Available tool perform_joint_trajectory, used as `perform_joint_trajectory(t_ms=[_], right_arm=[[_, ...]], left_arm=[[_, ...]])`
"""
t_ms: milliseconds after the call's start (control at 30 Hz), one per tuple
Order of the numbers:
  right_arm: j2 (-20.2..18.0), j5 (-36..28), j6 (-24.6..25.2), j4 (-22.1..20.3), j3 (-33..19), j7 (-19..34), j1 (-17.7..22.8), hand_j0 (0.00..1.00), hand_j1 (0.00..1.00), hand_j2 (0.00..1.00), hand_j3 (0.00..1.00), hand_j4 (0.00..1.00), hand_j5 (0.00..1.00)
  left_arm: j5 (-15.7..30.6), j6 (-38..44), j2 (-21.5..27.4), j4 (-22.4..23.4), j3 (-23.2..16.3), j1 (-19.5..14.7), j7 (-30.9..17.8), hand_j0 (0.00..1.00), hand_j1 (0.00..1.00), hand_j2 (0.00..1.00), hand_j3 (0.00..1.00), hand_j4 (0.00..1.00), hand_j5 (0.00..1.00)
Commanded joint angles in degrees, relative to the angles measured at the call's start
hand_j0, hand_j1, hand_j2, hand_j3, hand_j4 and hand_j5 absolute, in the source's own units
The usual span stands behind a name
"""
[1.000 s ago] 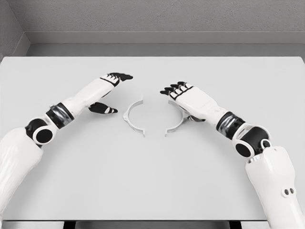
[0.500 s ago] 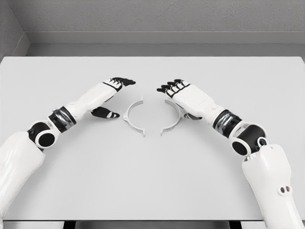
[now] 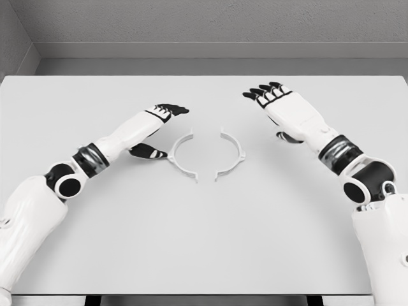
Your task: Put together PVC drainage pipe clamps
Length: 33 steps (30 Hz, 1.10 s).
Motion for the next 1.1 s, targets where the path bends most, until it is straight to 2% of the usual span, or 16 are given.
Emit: perform_joint_trajectory(t_ms=[0,200,267,367,467,533,800,933,1067], right_arm=[[-0.2,-0.6,-0.1,-0.6,-2.5,-0.1,0.0,1.00,1.00,1.00,1.00,1.00,1.00],[-1.0,-0.7,-0.3,-1.4,-2.9,-0.1,1.0,1.00,1.00,1.00,1.00,1.00,1.00],[-1.4,-1.0,-0.6,-1.4,-5.0,0.0,1.3,1.00,1.00,1.00,1.00,1.00,1.00],[-3.8,-1.1,-3.0,-1.6,-8.3,0.0,1.8,1.00,1.00,1.00,1.00,1.00,1.00],[-6.8,-1.1,-3.2,-2.6,-8.6,-0.2,1.9,1.00,1.00,1.00,1.00,1.00,1.00],[-8.3,-1.1,-4.9,-3.1,-8.5,-0.2,3.9,1.00,1.00,1.00,1.00,1.00,1.00],[-8.7,-1.1,-7.0,-2.6,-11.1,0.1,5.2,1.00,1.00,1.00,1.00,1.00,1.00],[-8.7,-1.1,-7.0,-2.4,-16.5,0.1,6.9,1.00,1.00,1.00,1.00,1.00,1.00],[-8.7,-1.1,-7.0,-2.4,-17.1,0.1,7.4,1.00,1.00,1.00,1.00,1.00,1.00]], left_arm=[[0.4,0.0,-0.6,0.0,0.0,0.0,0.0,1.00,1.00,1.00,1.00,1.00,1.00],[0.0,0.0,-1.5,0.0,0.0,0.0,0.0,1.00,1.00,1.00,1.00,1.00,1.00],[0.0,0.0,-1.5,0.0,0.0,0.0,0.0,1.00,1.00,1.00,1.00,1.00,1.00],[0.0,0.0,-2.6,-0.1,0.1,0.1,0.0,1.00,1.00,1.00,1.00,1.00,1.00],[0.0,0.0,-3.2,-0.1,0.1,0.1,0.0,1.00,1.00,1.00,1.00,1.00,1.00],[-0.1,0.0,-3.2,-0.1,0.1,0.1,0.0,1.00,1.00,1.00,1.00,1.00,1.00],[-0.8,0.0,-4.1,-0.2,0.1,0.1,0.0,1.00,1.00,1.00,1.00,1.00,1.00],[-1.7,0.0,-4.1,-0.2,0.0,0.0,0.0,1.00,1.00,1.00,1.00,1.00,1.00],[-1.7,0.0,-4.1,-0.2,0.0,0.0,0.0,1.00,1.00,1.00,1.00,1.00,1.00]])
